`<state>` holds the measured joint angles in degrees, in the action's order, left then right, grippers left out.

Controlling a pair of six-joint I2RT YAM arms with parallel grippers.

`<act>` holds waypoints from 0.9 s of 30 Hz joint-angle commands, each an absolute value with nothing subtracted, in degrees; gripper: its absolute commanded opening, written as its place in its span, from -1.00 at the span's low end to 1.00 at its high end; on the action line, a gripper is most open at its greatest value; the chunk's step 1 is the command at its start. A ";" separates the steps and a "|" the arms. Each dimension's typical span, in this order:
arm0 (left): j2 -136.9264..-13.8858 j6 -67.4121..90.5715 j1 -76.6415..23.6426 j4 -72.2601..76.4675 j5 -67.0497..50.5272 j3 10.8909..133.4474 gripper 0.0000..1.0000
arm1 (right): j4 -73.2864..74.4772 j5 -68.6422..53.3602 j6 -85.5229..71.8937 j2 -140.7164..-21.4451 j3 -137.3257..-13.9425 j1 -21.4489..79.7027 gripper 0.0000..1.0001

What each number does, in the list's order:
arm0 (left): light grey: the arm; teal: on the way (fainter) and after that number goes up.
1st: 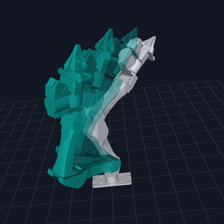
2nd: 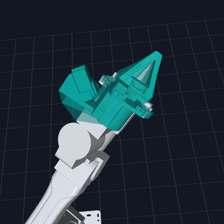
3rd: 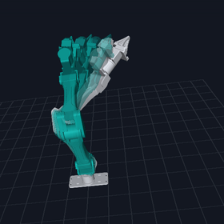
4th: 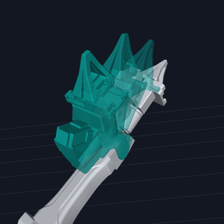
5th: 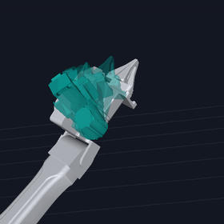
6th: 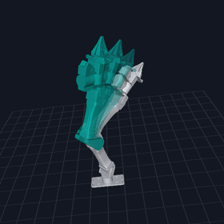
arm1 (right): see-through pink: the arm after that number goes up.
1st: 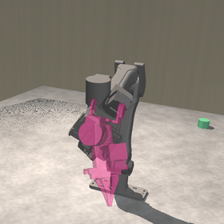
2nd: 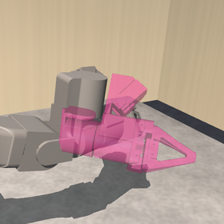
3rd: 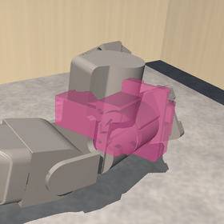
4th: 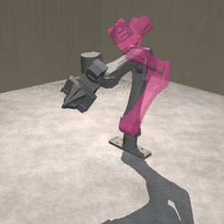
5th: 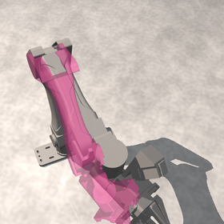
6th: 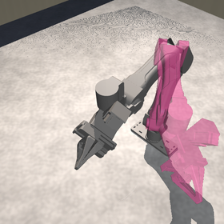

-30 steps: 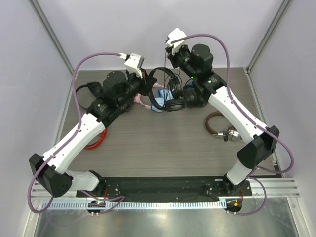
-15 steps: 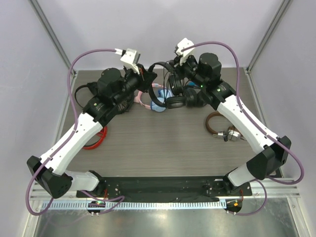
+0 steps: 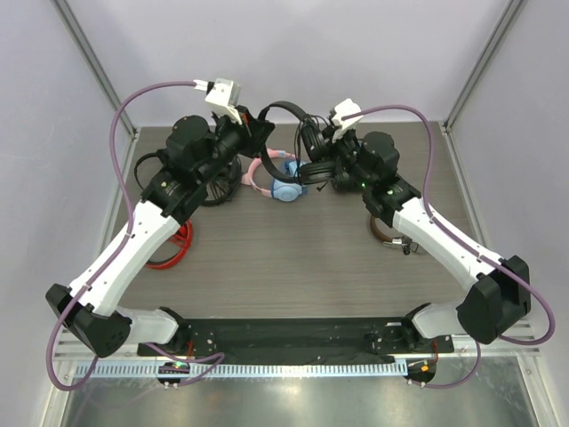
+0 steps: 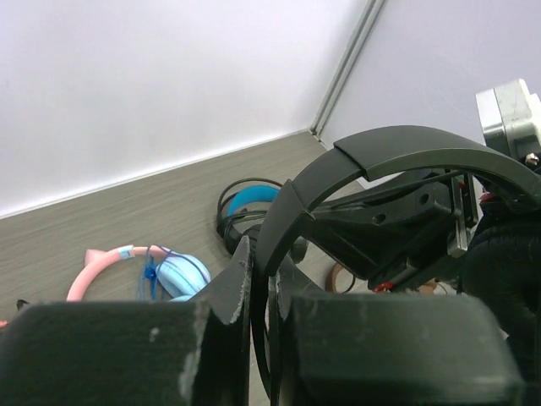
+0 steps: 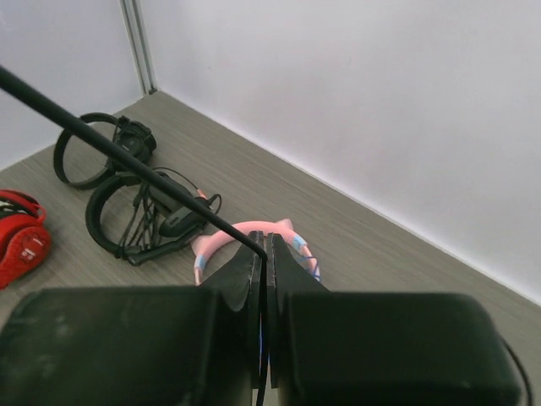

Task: Wrap the headphones
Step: Wrap the headphone cable with the right arm

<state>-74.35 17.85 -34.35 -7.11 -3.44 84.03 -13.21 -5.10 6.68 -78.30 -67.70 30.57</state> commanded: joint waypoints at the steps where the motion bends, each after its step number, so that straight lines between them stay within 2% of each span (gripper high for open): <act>1: -71.72 21.80 -34.37 2.81 -4.13 88.77 -1.00 | -16.17 -3.42 1.15 -77.61 -63.90 29.97 -0.93; 9: -72.07 23.38 -34.37 4.39 -3.87 88.68 -1.00 | -22.41 -4.83 -6.76 -77.16 -57.39 30.76 -0.82; 12: -72.51 24.34 -34.28 4.66 -6.23 89.30 -1.00 | -22.41 -5.18 -6.51 -78.04 -57.30 31.46 -0.89; 15: -73.39 24.26 -34.19 2.65 -8.43 90.70 -1.00 | -20.84 -4.57 -5.28 -78.66 -59.06 31.55 -0.98; 27: -74.27 36.73 -27.60 7.99 -23.29 90.53 -1.00 | -13.10 -5.70 2.72 -83.23 -70.39 30.41 -0.98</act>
<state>-76.36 28.40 -28.56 -5.82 -14.63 86.13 -20.03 -6.24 0.05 -81.19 -68.31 31.73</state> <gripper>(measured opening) 0.041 0.047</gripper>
